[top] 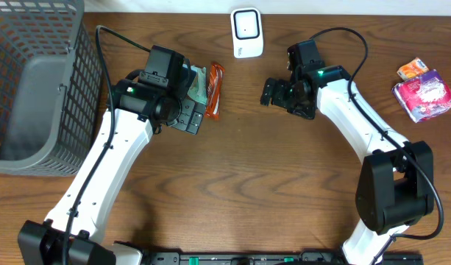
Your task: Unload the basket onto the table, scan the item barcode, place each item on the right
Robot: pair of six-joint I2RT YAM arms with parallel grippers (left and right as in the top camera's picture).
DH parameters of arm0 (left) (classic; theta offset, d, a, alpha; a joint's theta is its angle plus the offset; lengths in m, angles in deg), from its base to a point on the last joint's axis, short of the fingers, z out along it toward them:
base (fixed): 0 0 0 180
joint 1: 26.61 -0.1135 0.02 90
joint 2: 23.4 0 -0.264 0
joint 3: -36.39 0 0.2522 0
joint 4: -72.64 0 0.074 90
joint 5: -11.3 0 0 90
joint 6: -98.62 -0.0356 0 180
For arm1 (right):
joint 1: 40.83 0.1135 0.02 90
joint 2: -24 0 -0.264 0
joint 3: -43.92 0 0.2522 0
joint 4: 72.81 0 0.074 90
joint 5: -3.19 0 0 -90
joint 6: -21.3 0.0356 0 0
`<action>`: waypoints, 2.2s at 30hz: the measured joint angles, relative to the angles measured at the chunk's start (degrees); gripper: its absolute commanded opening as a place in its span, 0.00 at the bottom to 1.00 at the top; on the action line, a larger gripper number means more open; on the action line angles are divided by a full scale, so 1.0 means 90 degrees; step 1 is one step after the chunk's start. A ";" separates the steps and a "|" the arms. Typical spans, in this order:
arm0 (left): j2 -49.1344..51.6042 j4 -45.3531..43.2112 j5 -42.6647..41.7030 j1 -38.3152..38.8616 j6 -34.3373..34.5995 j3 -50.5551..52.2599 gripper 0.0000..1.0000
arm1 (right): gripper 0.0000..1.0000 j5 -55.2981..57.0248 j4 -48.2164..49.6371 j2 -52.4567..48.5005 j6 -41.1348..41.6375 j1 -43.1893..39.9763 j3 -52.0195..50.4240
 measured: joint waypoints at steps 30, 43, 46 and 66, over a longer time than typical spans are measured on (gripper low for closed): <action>0.0000 0.0000 0.0000 0.0002 0.0000 0.0000 0.98 | 0.99 0.0000 -0.0002 0.0000 0.0000 0.0000 0.0000; 0.0000 0.0000 0.0000 0.0000 0.0000 0.0000 0.98 | 0.99 0.0000 0.0381 0.0000 0.0000 0.0000 -0.0005; 0.0000 0.0000 0.0000 0.0000 0.0000 0.0000 0.98 | 0.99 -0.0017 0.0403 -0.0005 0.0000 0.0000 -0.0005; 0.0000 0.0000 0.0000 0.0002 0.0000 0.0000 0.98 | 0.99 0.0566 0.0175 -0.0010 0.0000 -0.0585 -0.0005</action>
